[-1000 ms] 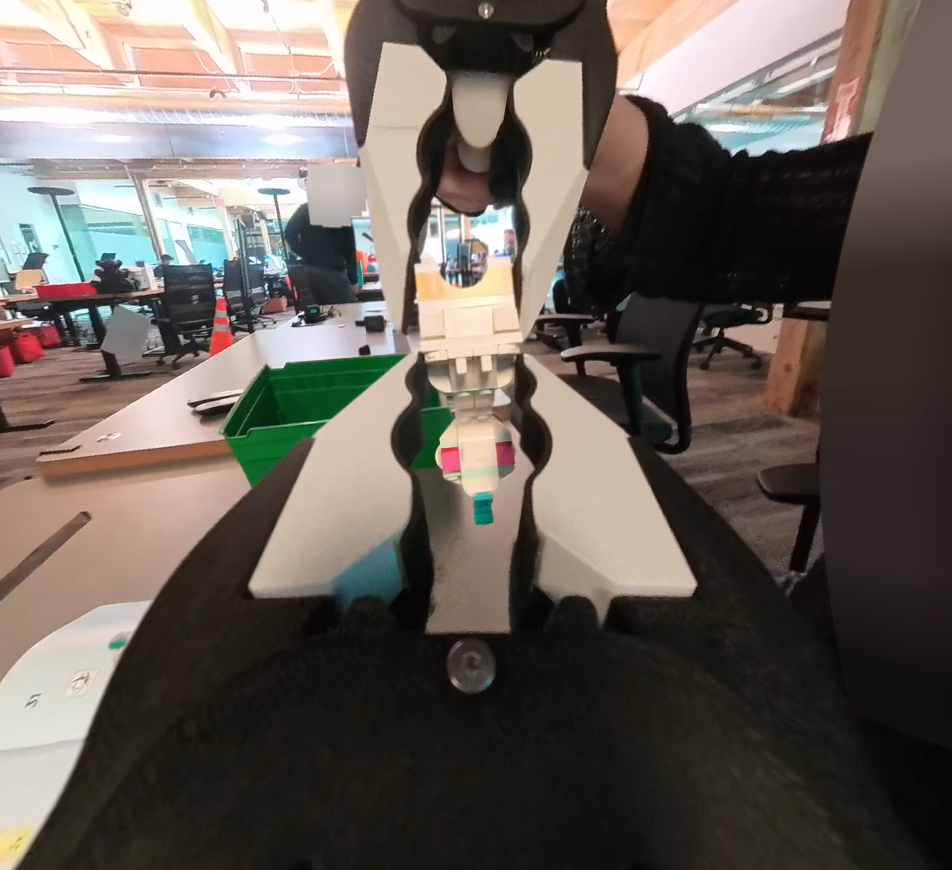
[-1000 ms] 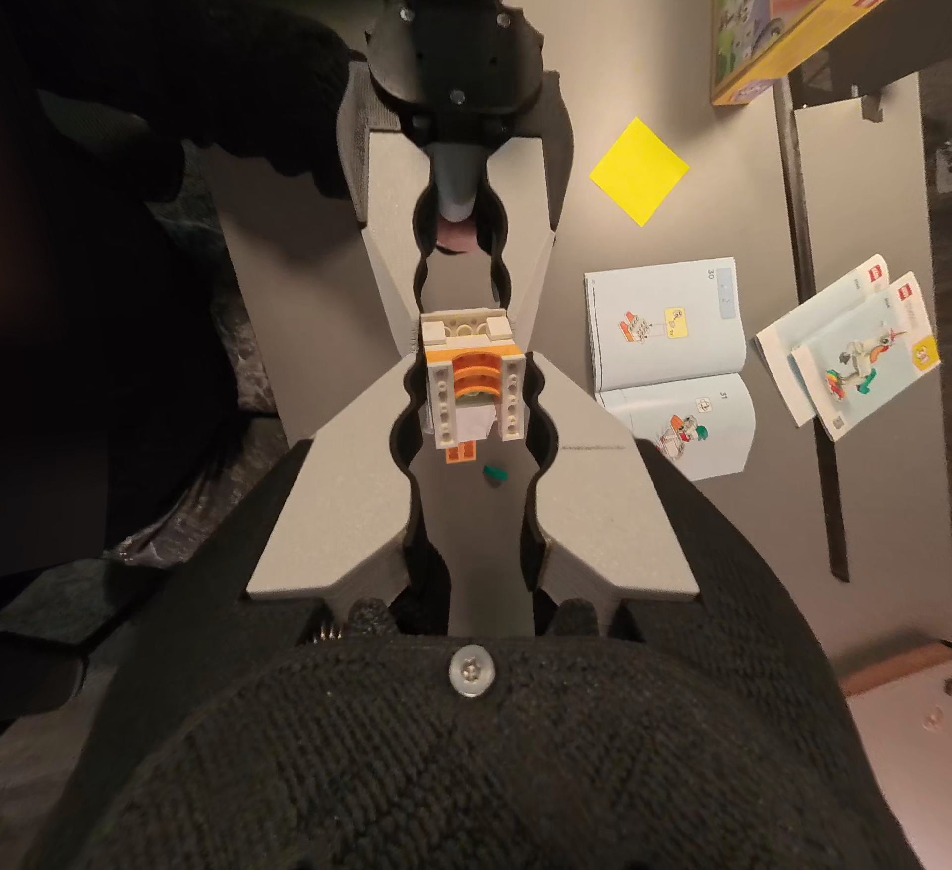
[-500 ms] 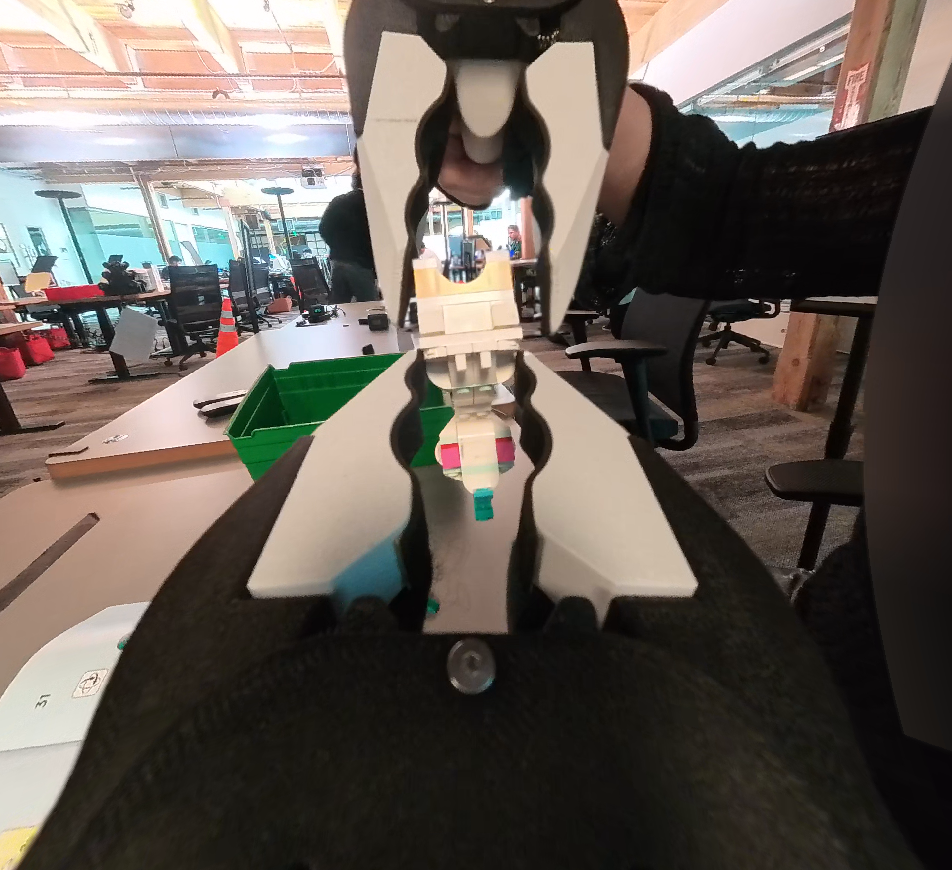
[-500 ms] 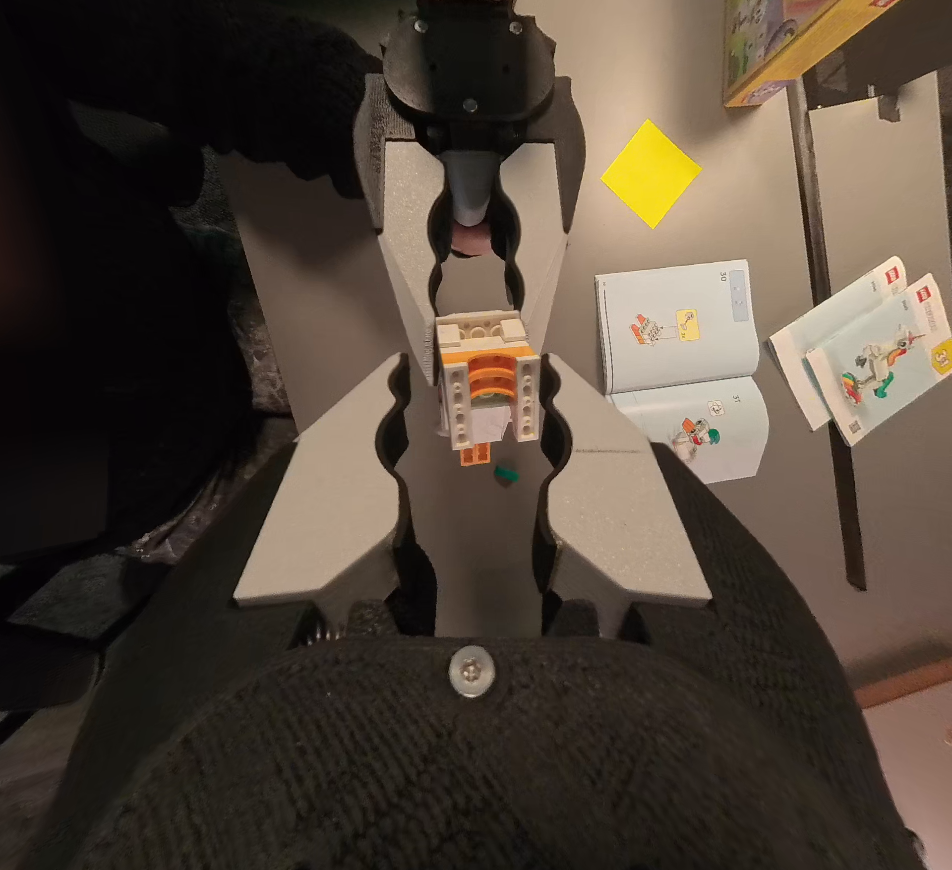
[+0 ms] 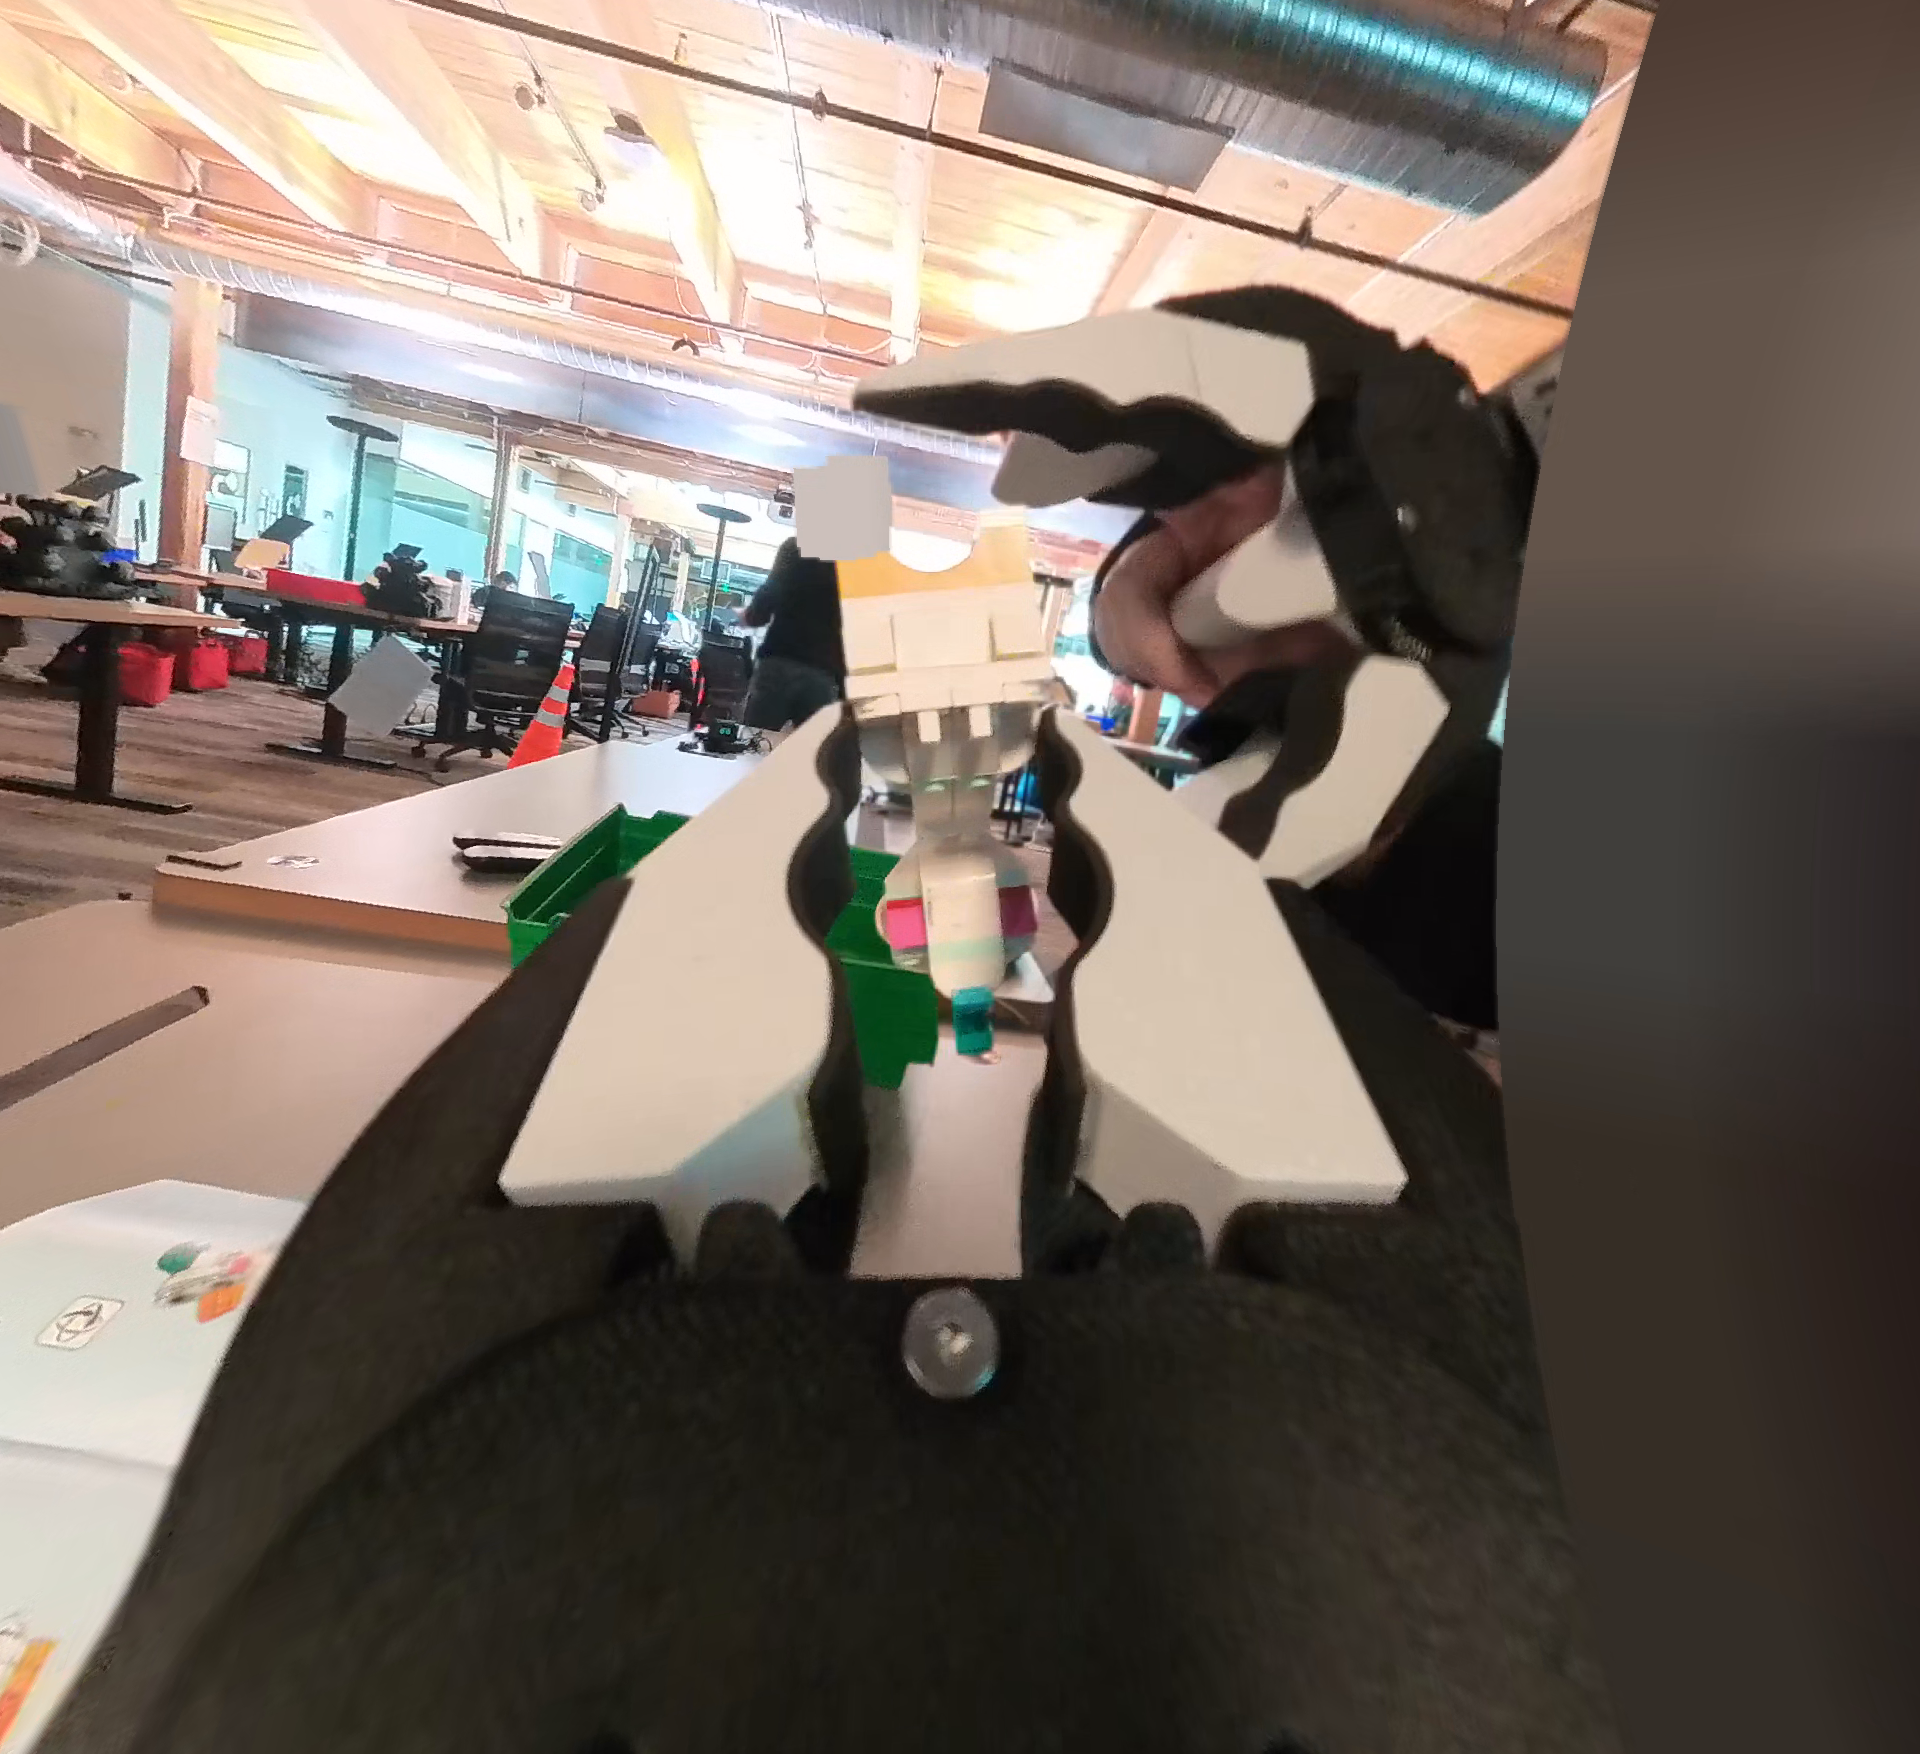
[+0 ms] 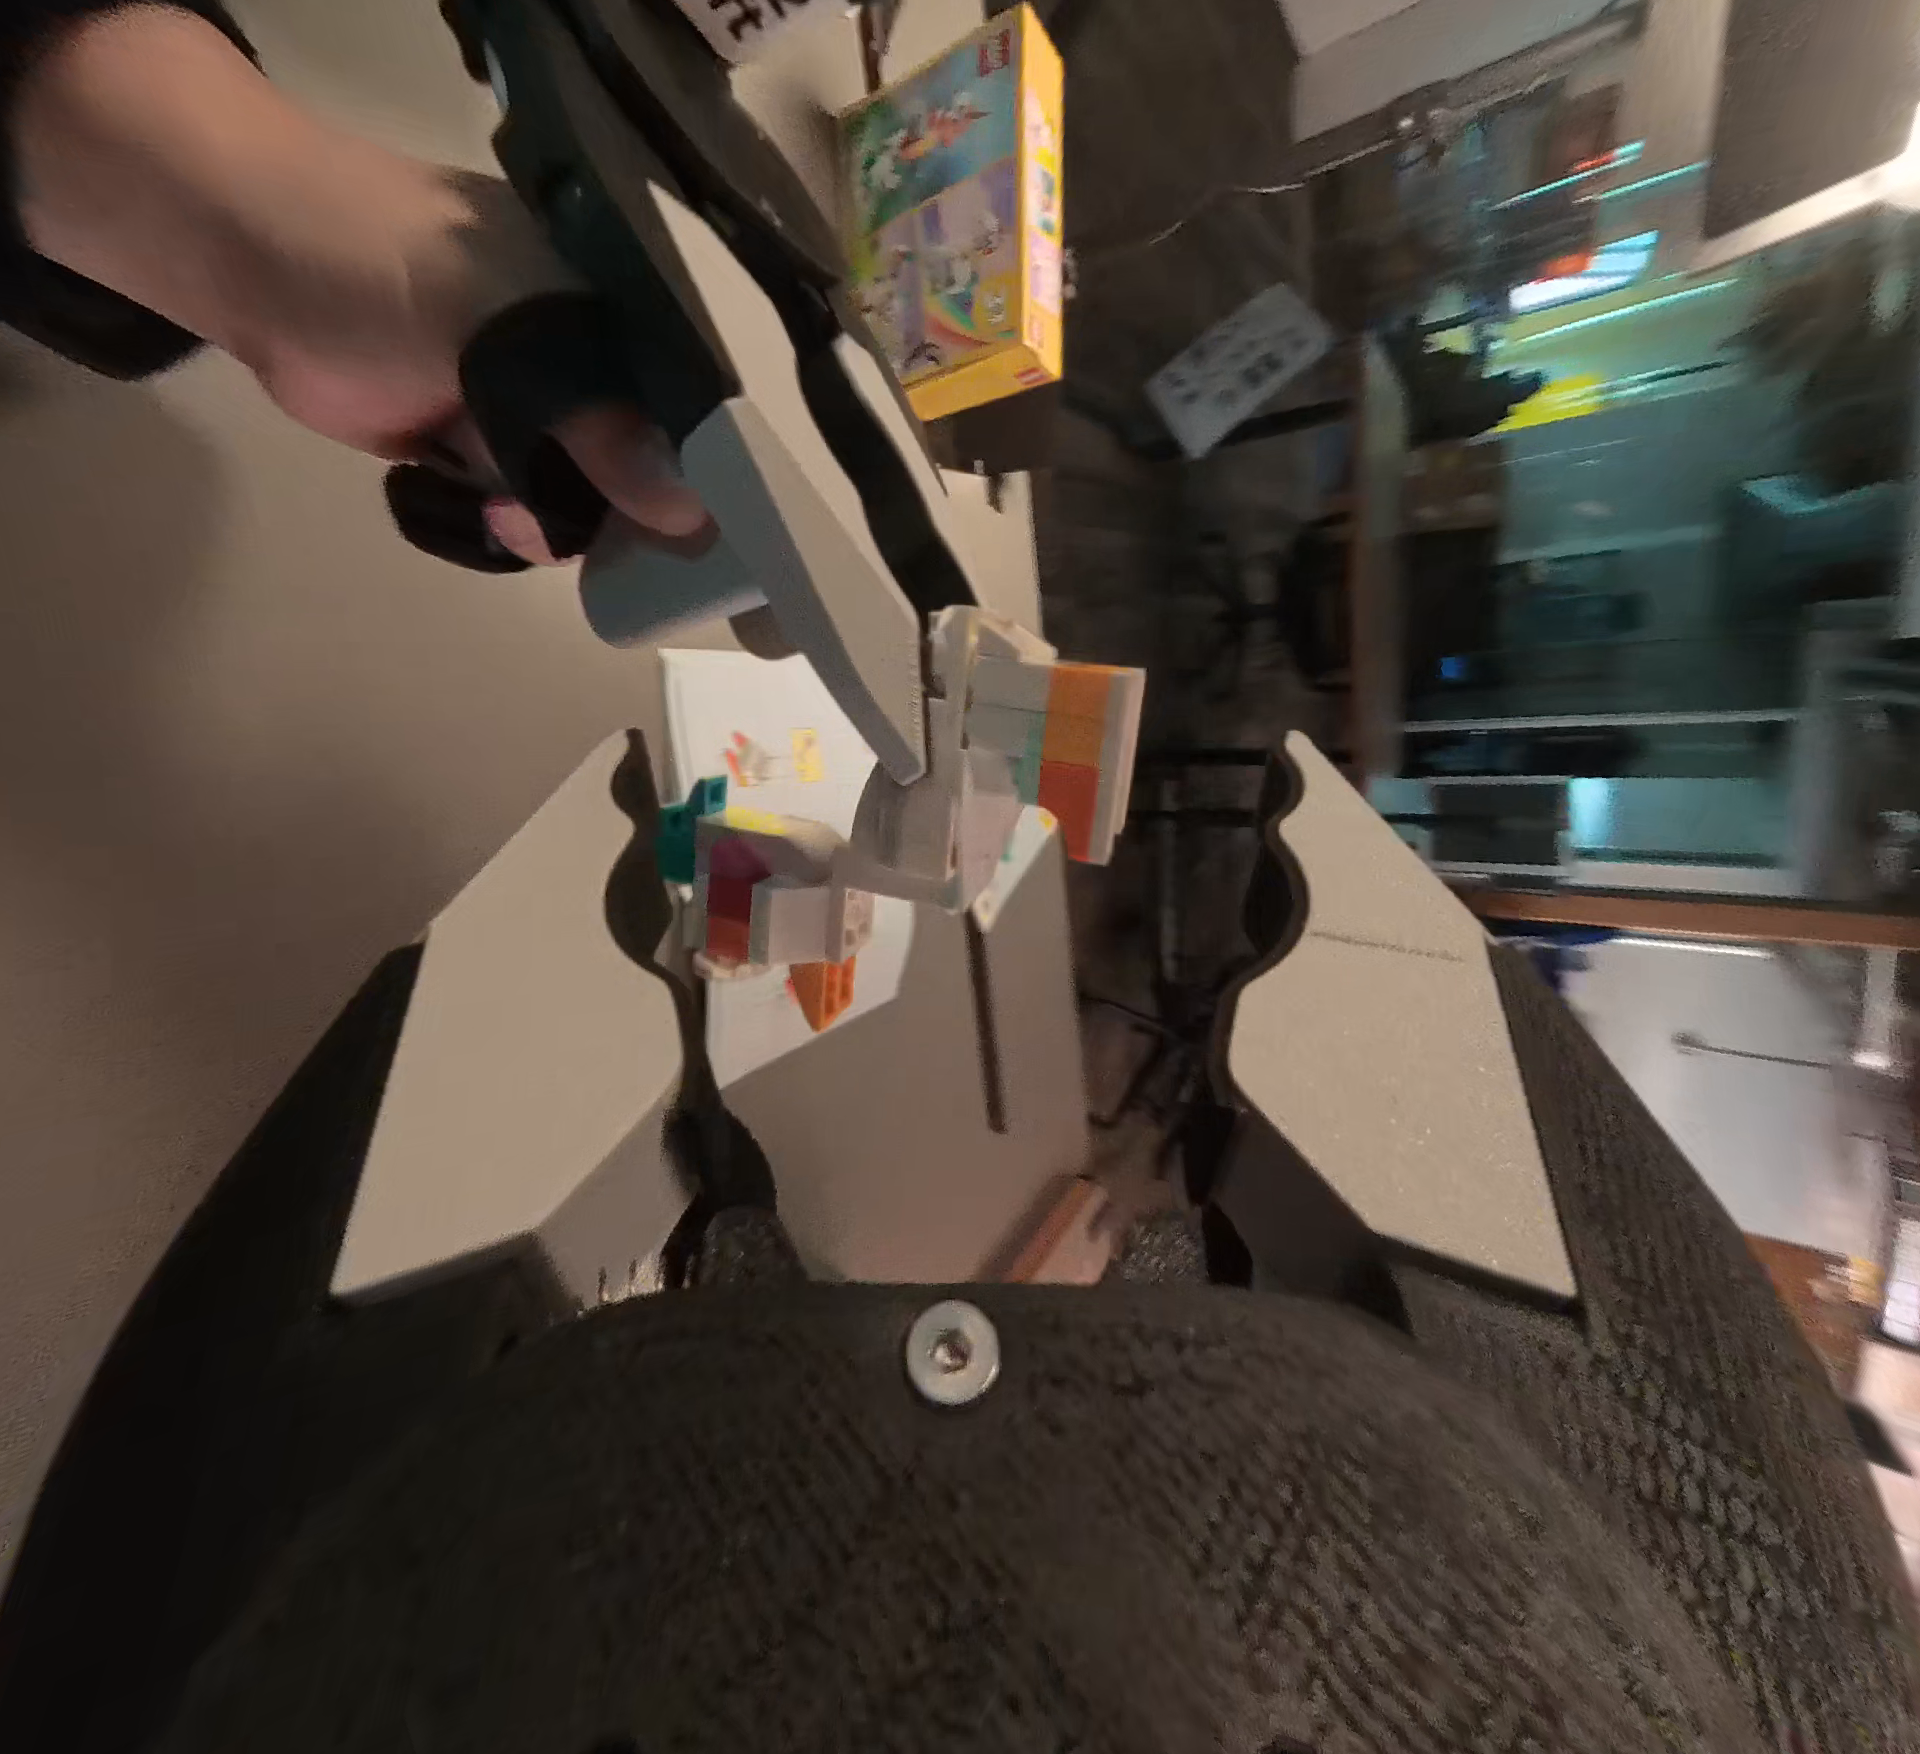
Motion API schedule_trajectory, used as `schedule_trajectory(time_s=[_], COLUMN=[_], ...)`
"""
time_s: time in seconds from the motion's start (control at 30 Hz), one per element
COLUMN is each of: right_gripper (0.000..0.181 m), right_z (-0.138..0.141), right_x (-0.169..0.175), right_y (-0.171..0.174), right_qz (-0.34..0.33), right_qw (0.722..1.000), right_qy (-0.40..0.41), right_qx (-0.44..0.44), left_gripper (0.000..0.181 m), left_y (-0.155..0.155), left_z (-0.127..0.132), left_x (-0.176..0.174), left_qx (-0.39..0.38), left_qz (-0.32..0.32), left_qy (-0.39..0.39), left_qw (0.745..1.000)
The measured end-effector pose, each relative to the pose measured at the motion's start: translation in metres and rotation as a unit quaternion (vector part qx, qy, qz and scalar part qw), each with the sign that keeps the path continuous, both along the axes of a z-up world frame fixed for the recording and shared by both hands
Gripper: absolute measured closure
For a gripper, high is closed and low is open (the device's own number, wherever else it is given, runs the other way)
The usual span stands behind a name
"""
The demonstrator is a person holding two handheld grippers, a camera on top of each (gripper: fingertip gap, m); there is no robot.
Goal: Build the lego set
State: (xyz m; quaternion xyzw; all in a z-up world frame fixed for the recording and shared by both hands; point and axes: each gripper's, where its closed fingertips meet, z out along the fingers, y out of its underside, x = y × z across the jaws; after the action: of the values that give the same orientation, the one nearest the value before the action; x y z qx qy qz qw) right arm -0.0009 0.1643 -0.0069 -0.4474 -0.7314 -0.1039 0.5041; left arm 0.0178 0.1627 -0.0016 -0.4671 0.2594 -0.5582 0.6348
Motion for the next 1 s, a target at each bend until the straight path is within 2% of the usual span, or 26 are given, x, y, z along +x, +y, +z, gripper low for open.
schedule_trajectory(time_s=[0.13,0.33,0.63,1.0], right_gripper=[0.068,0.098,0.122,0.128], right_z=[0.004,0.012,0.014,0.012], right_x=[-0.006,-0.011,-0.004,-0.002], right_y=[0.006,0.007,0.012,0.012], right_qz=[-0.023,-0.050,-0.075,-0.072], right_qw=[0.995,0.984,0.979,0.977], right_qy=[0.004,0.014,0.017,0.010], right_qx=[0.094,0.172,0.188,0.199], left_gripper=[0.148,0.148,0.149,0.149], left_y=[-0.004,-0.012,-0.015,-0.015], left_z=[0.006,0.008,0.010,0.007], left_x=[-0.001,0.007,0.009,0.010], left_qx=[-0.010,0.008,0.028,0.019], left_qz=[0.002,0.027,0.054,0.056], left_qy=[-0.014,-0.003,0.000,0.002], left_qw=[1.000,1.000,0.998,0.998])
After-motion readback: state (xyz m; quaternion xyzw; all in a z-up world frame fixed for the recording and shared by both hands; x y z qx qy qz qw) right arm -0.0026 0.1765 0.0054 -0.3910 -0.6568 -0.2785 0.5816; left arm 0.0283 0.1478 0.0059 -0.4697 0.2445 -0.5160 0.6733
